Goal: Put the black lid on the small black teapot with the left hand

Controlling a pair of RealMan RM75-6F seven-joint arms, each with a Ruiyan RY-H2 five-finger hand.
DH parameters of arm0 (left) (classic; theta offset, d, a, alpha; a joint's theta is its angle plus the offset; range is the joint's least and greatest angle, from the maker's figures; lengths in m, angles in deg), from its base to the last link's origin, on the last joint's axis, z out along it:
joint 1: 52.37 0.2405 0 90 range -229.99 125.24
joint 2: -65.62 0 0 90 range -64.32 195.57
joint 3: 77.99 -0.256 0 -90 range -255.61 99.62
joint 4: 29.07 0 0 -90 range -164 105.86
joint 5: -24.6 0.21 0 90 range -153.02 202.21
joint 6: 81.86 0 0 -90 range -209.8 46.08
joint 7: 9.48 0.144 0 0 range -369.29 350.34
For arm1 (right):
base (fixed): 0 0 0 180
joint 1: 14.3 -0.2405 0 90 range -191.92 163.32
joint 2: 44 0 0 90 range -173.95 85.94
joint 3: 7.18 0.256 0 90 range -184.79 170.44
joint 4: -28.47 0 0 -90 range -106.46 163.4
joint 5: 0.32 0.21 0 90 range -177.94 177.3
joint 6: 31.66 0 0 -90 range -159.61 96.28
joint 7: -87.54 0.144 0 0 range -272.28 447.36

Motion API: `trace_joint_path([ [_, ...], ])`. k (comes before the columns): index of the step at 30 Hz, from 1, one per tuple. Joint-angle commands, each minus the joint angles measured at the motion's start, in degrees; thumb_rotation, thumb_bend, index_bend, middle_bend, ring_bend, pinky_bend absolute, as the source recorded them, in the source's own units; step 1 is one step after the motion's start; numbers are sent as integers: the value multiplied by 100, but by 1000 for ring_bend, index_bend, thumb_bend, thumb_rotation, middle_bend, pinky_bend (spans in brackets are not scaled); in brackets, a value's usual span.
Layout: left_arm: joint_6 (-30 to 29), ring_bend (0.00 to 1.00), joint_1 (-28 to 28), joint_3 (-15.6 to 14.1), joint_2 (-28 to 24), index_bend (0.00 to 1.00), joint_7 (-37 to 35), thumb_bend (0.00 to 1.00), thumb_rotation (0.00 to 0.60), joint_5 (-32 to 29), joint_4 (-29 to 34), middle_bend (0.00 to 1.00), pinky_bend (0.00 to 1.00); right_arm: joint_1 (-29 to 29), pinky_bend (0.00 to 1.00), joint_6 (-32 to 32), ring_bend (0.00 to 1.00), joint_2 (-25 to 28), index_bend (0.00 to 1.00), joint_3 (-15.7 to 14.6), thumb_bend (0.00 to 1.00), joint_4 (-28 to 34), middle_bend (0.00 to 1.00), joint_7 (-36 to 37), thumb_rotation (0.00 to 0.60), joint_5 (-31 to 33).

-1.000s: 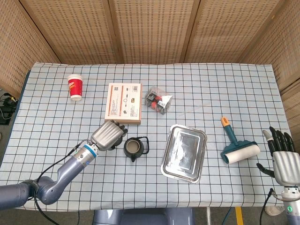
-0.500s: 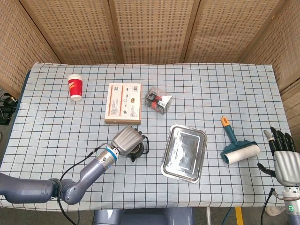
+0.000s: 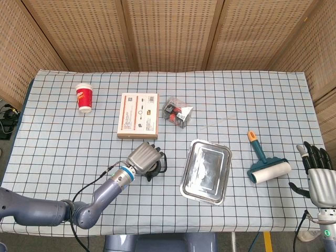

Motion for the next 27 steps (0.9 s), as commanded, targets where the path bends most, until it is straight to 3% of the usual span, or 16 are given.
trace_joint_path([
  [1, -40, 165, -33, -40, -21, 338, -5, 0, 600, -28, 27, 170, 289, 5, 0, -2, 0, 10, 0, -1, 0, 6, 0, 14, 600, 1],
  [8, -234, 80, 23, -14, -145, 226, -335, 0, 600, 425, 176, 62, 217, 7, 0, -13, 0, 28, 0, 4, 0, 19, 0, 35, 600, 1],
  [10, -290, 74, 86, -1, -244, 213, -536, 66, 600, 652, 283, 59, 208, 11, 0, -23, 0, 37, 0, 4, 0, 29, 0, 49, 600, -6],
  [11, -295, 73, 101, -2, -267, 209, -583, 202, 600, 695, 308, 59, 204, 12, 0, -25, 0, 38, 0, 4, 0, 31, 0, 51, 600, -7],
  [14, -232, 78, 209, -48, -523, 243, -899, 758, 600, 880, 575, 78, 213, 19, 0, -44, 0, 49, 0, 1, 0, 45, 0, 58, 600, -24],
  [15, -174, 82, 244, -91, -635, 257, -994, 891, 600, 927, 681, 86, 219, 21, 0, -53, 0, 53, 0, -1, 0, 51, 0, 61, 600, -33],
  [17, 5, 90, 300, -232, -902, 271, -1153, 983, 600, 985, 890, 93, 232, 25, 0, -66, 0, 61, 0, -4, 0, 66, 0, 69, 600, -47],
  [22, 268, 96, 323, -527, -1251, 282, -1200, 1000, 600, 976, 1124, 99, 249, 28, 0, -84, 0, 75, 0, -4, 0, 93, 0, 72, 600, -67],
  [27, 131, 95, 315, -796, -1214, 265, -801, 1000, 600, 949, 1061, 86, 250, 28, 0, -88, 0, 79, 0, -15, 0, 106, 0, 60, 600, -90],
])
